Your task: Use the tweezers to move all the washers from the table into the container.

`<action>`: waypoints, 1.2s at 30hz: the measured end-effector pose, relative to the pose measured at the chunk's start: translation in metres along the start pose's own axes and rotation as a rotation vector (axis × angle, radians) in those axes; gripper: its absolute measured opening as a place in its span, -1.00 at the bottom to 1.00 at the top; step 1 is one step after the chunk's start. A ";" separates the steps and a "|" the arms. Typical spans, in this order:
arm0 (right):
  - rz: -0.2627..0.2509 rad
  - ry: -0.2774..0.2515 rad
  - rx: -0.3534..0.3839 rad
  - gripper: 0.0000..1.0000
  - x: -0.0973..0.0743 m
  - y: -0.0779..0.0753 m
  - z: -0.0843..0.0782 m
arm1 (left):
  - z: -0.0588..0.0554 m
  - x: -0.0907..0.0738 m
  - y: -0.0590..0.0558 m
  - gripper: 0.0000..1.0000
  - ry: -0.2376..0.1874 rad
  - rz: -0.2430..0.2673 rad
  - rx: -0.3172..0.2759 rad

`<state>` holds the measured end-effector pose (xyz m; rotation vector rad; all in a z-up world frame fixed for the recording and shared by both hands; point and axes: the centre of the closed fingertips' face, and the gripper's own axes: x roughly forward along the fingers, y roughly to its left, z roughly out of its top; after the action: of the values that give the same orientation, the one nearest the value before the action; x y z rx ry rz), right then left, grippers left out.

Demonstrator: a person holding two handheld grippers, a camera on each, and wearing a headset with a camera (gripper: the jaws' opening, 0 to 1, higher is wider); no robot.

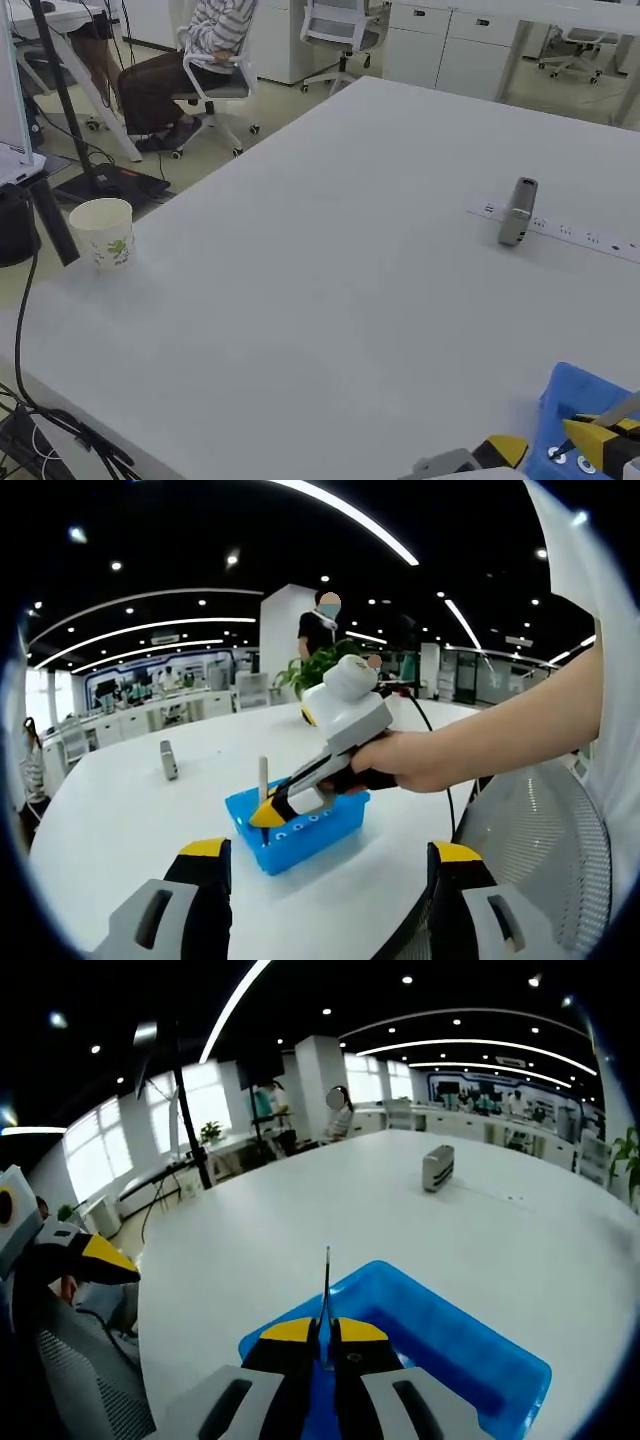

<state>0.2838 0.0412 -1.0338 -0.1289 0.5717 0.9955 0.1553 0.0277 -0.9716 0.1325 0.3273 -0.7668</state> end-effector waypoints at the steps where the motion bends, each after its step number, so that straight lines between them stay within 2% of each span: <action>1: -0.001 0.001 0.001 -0.94 0.000 -0.001 0.000 | 0.000 0.000 0.000 0.63 0.000 -0.001 0.000; 10: -0.007 -0.001 0.003 -0.94 -0.003 0.001 0.001 | 0.000 0.000 0.000 0.62 -0.001 0.000 0.001; 23: -0.022 -0.036 0.014 -0.94 -0.012 -0.001 0.009 | -0.001 0.000 0.001 0.62 0.002 0.003 -0.006; 24: -0.022 -0.039 0.012 -0.94 -0.013 0.000 0.009 | 0.000 0.000 0.000 0.62 -0.001 0.001 -0.008; 27: -0.024 -0.047 0.008 -0.94 -0.018 0.002 0.011 | 0.010 -0.002 -0.007 0.64 -0.051 -0.031 -0.019; 36: -0.036 -0.092 0.014 -0.94 -0.034 0.005 0.021 | 0.006 -0.001 -0.004 0.61 -0.032 -0.014 -0.023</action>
<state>0.2735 0.0260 -0.9982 -0.0805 0.4904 0.9570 0.1530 0.0243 -0.9660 0.0959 0.3065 -0.7782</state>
